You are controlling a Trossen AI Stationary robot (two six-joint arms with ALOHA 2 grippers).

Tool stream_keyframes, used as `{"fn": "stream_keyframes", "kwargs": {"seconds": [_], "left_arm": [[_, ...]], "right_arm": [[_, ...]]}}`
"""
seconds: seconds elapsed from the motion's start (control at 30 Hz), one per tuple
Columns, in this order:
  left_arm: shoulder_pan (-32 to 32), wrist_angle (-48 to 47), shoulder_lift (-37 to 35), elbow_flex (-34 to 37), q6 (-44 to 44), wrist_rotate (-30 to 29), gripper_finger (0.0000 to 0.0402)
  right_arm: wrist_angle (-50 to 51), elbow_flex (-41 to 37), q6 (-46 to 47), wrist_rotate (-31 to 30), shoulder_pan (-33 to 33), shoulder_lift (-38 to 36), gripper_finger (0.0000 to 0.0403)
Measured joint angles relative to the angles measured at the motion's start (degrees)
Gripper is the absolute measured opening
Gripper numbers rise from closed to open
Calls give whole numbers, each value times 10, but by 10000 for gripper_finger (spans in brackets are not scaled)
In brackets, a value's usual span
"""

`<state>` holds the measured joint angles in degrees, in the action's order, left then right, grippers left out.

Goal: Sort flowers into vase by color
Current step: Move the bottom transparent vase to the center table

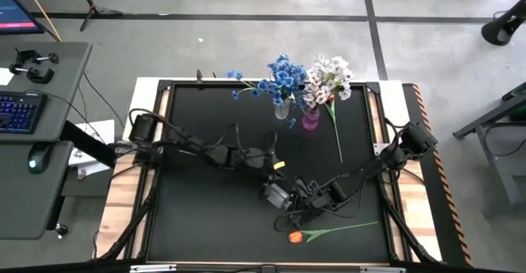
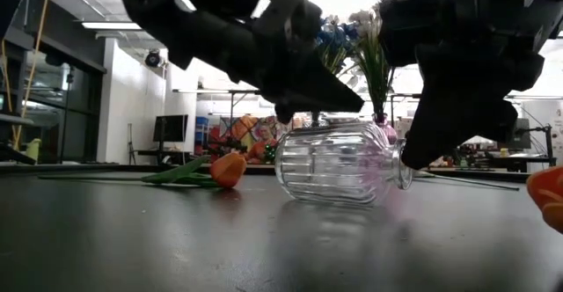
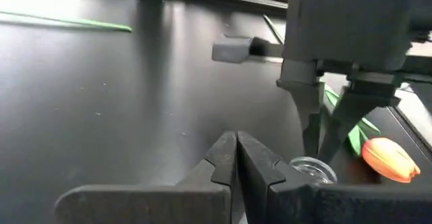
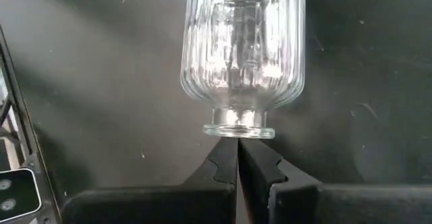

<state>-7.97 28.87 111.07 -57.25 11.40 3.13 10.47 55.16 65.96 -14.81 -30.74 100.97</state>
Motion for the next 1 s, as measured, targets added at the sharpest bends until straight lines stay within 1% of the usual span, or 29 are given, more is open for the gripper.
{"fn": "stream_keyframes", "kwargs": {"seconds": [0.13, 0.23, 0.4, 0.6, 0.77, 0.87, 1.0], "left_arm": [[2, -31, 18, -20, 5, 51, 0], [-3, -73, 18, -20, 5, 69, 0], [-10, -149, 9, -20, 5, 84, 0], [-18, -224, 0, -20, 31, 88, 0], [-28, -334, -11, -20, 24, 88, 0], [-35, -394, -31, -13, 14, 86, 0], [-42, -421, -67, 17, 9, 83, 0]], "right_arm": [[1, 0, -1, 0, 0, 0, 0], [5, 0, -4, -1, 0, 0, 0], [14, 0, -13, -23, 2, 0, 0], [-6, 0, -44, -26, 25, 0, 0], [-24, 0, -81, -25, 49, -1, 0], [-19, 0, -105, 2, 59, -10, 0], [-25, 0, -129, 92, 54, -24, 0]]}}
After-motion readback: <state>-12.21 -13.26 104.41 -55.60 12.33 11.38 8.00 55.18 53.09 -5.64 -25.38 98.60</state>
